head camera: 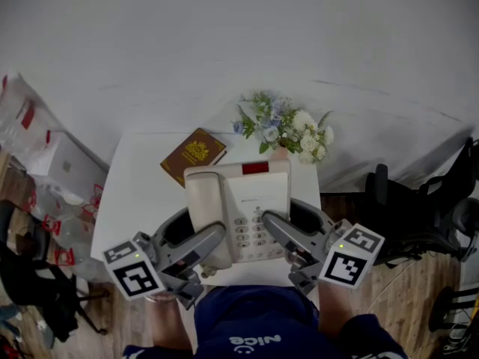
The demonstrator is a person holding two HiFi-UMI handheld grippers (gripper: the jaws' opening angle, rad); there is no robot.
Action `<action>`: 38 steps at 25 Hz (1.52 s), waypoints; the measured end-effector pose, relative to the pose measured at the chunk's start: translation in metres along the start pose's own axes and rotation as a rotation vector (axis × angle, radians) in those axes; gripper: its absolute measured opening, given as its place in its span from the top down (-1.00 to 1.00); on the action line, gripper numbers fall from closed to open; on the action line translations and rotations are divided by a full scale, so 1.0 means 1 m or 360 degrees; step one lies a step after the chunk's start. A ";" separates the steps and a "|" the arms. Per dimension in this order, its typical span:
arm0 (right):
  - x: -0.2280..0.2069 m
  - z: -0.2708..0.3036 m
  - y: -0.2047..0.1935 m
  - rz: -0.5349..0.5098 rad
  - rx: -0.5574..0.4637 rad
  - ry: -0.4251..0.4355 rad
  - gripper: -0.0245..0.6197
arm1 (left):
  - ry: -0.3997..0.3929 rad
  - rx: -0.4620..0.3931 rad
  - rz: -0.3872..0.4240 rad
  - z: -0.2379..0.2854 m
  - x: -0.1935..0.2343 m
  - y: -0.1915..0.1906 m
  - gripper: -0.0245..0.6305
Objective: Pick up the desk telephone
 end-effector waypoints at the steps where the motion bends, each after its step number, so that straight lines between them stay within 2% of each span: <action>1: 0.001 0.001 0.002 -0.0006 -0.0008 -0.0002 0.14 | -0.0006 -0.0001 0.0004 0.001 0.000 0.002 -0.26; 13: 0.003 -0.001 0.028 -0.0112 -0.0067 -0.0014 0.14 | -0.0074 -0.0018 0.0068 0.013 -0.011 0.018 -0.27; 38: 0.000 -0.003 0.024 -0.0157 -0.0107 0.0001 0.14 | -0.0065 -0.0027 0.0085 0.014 -0.010 0.013 -0.27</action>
Point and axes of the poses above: the fingertips, and each gripper's own axes: z forward along the fingers, x to its left, y out of its top, the point moved 3 cm from there along -z, backward along the fingers, and after that the axes turned 4 degrees about -z, right-handed, at the moved point
